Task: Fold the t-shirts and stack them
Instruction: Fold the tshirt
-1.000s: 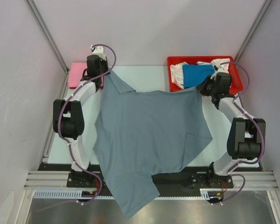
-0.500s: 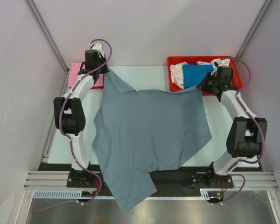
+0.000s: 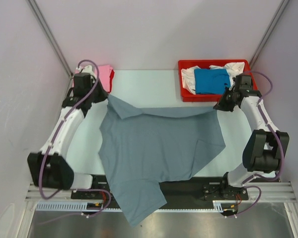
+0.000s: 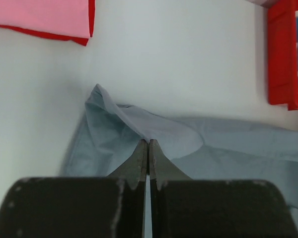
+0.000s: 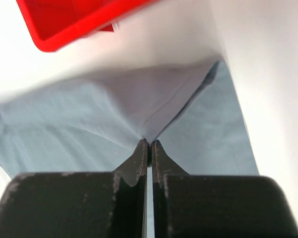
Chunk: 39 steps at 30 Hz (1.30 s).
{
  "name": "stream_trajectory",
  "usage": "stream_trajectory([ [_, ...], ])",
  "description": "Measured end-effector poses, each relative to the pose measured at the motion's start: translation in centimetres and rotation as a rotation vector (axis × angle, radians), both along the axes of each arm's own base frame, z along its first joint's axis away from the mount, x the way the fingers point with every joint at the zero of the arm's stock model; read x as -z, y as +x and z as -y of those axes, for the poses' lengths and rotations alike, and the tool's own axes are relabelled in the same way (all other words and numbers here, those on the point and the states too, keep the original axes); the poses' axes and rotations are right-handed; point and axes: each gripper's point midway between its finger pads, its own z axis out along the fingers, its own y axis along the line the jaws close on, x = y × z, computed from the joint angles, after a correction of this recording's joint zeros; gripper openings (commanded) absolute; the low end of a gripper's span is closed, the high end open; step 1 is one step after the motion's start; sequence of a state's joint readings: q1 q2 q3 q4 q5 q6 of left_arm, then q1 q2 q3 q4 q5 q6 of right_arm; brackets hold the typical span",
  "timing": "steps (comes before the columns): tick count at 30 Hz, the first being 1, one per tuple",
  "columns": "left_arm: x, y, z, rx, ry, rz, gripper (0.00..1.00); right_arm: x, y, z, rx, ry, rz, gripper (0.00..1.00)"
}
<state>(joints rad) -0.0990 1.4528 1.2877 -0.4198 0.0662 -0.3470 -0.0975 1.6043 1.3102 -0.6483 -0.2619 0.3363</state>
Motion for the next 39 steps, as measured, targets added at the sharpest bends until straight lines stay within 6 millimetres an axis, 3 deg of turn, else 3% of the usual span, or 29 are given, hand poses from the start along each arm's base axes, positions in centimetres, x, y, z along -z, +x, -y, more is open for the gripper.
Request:
stream_trajectory([
  [3,-1.2,-3.9,-0.1,-0.026,-0.046,0.02,0.0,-0.5,-1.3,0.2,0.01,-0.001,-0.014,0.0],
  [6,-0.9,-7.1,-0.2,-0.058,-0.092,-0.004,0.0,-0.6,-2.0,0.2,0.009,0.0,-0.029,0.0],
  [15,3.8,-14.9,-0.6,-0.202,-0.217,-0.184,0.0,0.6,-3.4,0.2,0.002,-0.006,-0.092,0.0],
  [21,4.4,-18.1,-1.5,-0.303,-0.249,-0.236,0.0,0.7,-3.5,0.3,0.001,-0.014,-0.096,0.0],
  [30,4.6,-20.4,-2.1,-0.384,-0.272,-0.272,0.0,1.0,-4.0,0.6,0.0,-0.032,-0.115,0.0],
  [34,6.3,-21.5,-1.9,-0.395,-0.289,-0.31,0.01,1.1,-4.2,0.7,0.0,-0.039,-0.123,0.0],
  [35,7.0,-21.9,-1.9,-0.398,-0.288,-0.333,0.06,1.1,-4.2,0.7,0.0,-0.041,-0.125,0.0],
  [36,7.5,-22.1,-1.8,-0.4,-0.289,-0.349,0.27,1.1,-4.2,0.8,0.0,-0.043,-0.126,0.01],
  [38,8.5,-22.6,-1.6,-0.391,-0.292,-0.383,0.49,1.3,-4.3,0.9,0.002,-0.05,-0.13,0.15],
  [39,8.8,-22.7,-1.5,-0.391,-0.297,-0.393,0.7,1.4,-4.3,1.0,0.005,-0.056,-0.134,0.28],
])
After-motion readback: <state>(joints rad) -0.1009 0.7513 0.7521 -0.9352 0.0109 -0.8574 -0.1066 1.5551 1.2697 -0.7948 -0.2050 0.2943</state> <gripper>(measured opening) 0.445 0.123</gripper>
